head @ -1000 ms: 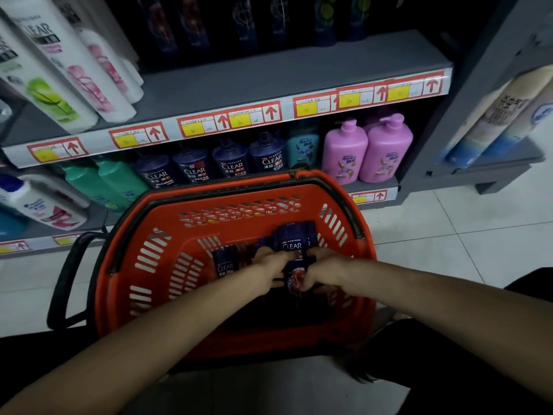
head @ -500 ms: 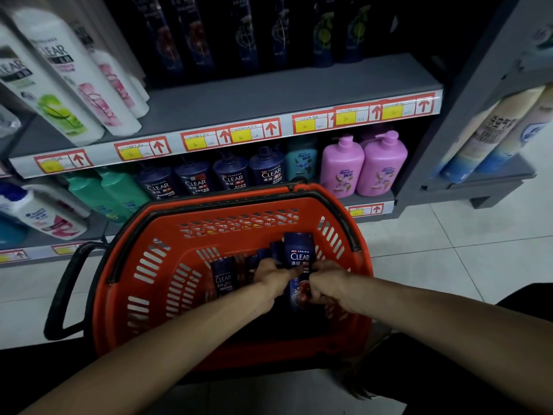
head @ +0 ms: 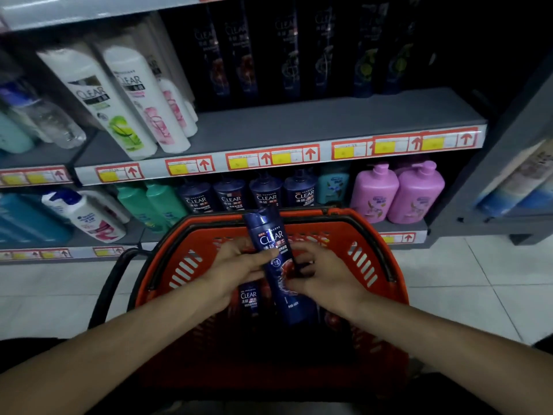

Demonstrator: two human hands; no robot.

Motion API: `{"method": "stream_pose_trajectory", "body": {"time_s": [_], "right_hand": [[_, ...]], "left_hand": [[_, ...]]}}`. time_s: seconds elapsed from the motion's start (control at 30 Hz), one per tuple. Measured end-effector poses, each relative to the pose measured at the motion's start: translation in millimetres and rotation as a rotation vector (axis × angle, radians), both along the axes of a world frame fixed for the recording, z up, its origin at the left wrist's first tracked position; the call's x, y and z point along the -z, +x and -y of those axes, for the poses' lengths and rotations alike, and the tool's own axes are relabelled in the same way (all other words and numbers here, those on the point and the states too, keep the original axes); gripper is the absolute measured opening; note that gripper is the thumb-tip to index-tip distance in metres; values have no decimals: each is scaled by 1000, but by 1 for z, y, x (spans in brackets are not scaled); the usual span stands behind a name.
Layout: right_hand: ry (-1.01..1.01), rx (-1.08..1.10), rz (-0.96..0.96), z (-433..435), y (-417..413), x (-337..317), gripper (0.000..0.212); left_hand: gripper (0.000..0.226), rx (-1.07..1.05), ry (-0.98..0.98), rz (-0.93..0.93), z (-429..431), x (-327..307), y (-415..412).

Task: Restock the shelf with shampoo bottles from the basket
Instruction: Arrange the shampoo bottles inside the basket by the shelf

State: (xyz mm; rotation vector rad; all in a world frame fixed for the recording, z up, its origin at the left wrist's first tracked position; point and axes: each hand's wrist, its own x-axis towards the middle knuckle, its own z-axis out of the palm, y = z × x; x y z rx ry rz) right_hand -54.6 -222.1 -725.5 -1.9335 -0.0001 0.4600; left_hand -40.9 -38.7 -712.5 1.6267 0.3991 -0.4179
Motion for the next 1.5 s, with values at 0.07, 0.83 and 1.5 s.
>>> {"method": "stream_pose_trajectory", "body": {"time_s": [0.07,0.83,1.5], "right_hand": [[-21,-22,102,-17,3,-11,58],[186,122,-209,-61,41,-36,54],[264,235,34,-56,45,-59,32]], "left_hand": [[29,-36,10,44,-9,-18,-2],[73,-145,-49,-3,-29,-41,13],[40,-50,-130,178,-24,-56,4]]}}
